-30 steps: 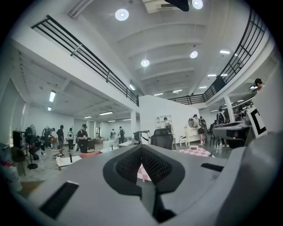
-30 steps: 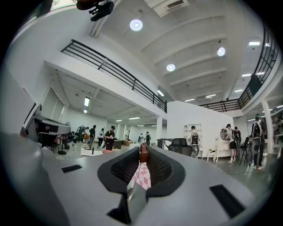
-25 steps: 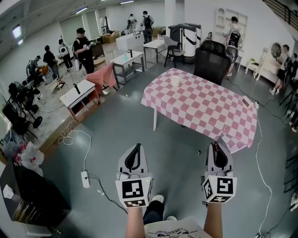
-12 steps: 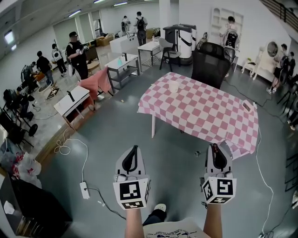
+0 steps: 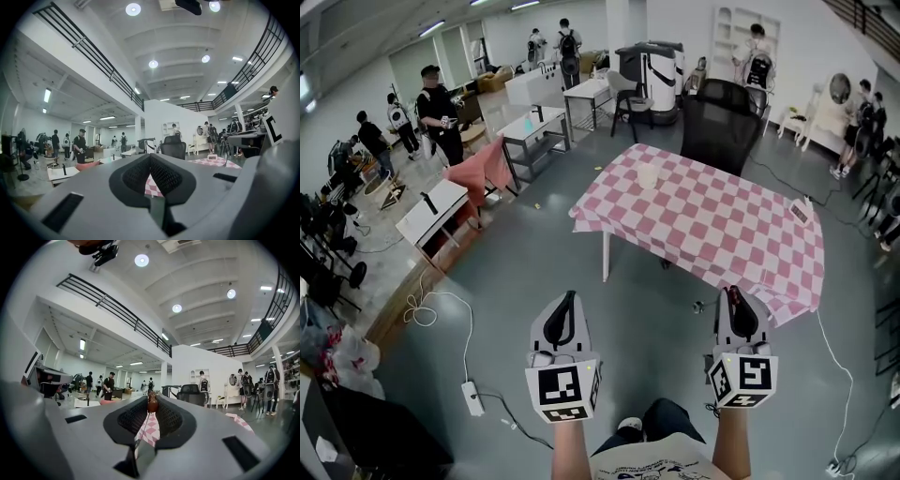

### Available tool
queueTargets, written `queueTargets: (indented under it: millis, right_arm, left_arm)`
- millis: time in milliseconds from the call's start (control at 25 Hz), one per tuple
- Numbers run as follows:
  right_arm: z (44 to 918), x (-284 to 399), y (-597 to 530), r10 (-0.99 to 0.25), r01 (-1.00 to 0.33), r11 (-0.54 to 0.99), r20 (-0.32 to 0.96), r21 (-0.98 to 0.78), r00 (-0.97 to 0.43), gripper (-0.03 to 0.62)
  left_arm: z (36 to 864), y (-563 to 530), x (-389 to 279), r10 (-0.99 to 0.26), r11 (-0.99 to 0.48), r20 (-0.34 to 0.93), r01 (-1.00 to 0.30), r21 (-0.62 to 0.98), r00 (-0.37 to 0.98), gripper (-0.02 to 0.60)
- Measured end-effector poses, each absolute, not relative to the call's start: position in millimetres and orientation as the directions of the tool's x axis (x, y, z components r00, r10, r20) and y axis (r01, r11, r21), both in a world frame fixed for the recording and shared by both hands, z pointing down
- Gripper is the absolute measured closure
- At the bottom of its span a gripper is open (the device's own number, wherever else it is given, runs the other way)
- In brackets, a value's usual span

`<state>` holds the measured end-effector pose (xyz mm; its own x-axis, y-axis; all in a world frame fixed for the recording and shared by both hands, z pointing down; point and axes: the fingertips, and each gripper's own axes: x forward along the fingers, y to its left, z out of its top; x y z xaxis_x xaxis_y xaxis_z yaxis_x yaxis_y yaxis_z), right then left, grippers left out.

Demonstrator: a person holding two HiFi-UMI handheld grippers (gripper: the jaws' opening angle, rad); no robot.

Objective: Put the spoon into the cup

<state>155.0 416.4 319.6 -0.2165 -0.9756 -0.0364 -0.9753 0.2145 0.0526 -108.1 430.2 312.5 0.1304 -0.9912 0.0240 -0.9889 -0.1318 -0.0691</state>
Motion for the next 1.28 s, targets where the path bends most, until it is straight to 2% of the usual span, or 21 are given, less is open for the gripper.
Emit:
queueTargets:
  millis: [480,840,1280]
  right_arm:
    - [324.8,144.8,323.3,-0.975,-0.974,0.220,-0.016,0.060,-0.221,0.531]
    - [321.4,151.3,203.2,-0.963,-0.962,0.267,-0.026,0.056,-0.268,0.531]
    - [293.7,175.4,39.1,-0.941,-0.944,0.326,-0.071,0.056,-0.330,0.531]
  left_arm:
    - [328.0,343.6,-117.4,-0.990,-0.130,0.058,-0.990,-0.054,0.127,0.568]
    - [324.7,239.6,-123.3,-0.997,-0.056,0.055,-0.996,-0.071,0.052,0.568]
    - [300.4,89.7,-100.6,-0.999,0.003,0.032,-0.994,-0.112,-0.007,0.568]
